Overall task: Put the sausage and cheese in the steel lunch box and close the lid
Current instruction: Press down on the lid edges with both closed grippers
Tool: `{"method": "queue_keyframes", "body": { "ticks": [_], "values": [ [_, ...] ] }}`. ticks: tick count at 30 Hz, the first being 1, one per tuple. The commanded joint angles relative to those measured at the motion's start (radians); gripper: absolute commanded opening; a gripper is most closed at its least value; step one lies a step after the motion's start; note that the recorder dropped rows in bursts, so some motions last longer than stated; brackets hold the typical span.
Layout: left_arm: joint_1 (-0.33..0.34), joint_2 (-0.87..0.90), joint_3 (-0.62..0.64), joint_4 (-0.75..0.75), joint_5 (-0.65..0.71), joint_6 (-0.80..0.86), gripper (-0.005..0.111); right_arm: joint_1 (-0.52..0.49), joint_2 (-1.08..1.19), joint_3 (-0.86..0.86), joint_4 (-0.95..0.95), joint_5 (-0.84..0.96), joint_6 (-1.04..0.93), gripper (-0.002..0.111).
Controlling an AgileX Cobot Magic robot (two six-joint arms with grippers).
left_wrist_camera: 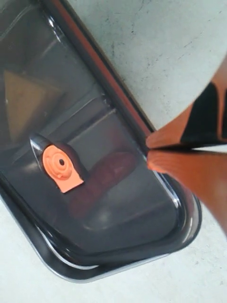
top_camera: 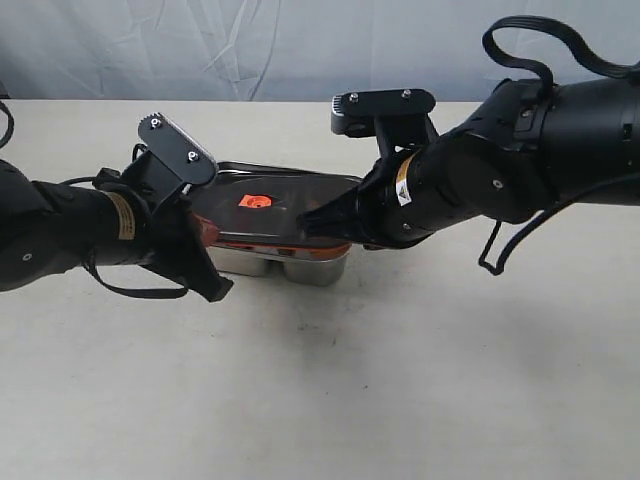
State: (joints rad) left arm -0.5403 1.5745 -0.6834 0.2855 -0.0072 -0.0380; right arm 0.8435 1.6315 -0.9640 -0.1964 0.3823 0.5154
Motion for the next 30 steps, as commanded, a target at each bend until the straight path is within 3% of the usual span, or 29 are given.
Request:
{"method": "queue_keyframes", "body": {
  "ticks": [1,3,5,8,30],
  "values": [
    [-0.01,-0.072,-0.002,0.003,-0.012,-0.008,0.0,-0.006,0.004,0.002,0.033,-0.005,0.015,0.0],
    [-0.01,-0.138,-0.002,0.005,-0.011,-0.004,0.0,-0.006,0.016,0.002,0.076,-0.074,0.016,0.0],
    [-0.01,-0.155,-0.002,0.036,0.007,-0.004,0.0,-0.006,0.024,0.002,0.082,-0.014,0.005,0.0],
    [-0.01,-0.155,-0.002,0.047,0.027,-0.005,0.0,-0.004,0.024,0.002,0.094,0.032,-0.015,0.0],
    [-0.01,-0.155,-0.002,0.049,0.023,-0.005,0.0,-0.004,0.114,0.002,0.143,-0.123,-0.076,0.0]
  ]
}}
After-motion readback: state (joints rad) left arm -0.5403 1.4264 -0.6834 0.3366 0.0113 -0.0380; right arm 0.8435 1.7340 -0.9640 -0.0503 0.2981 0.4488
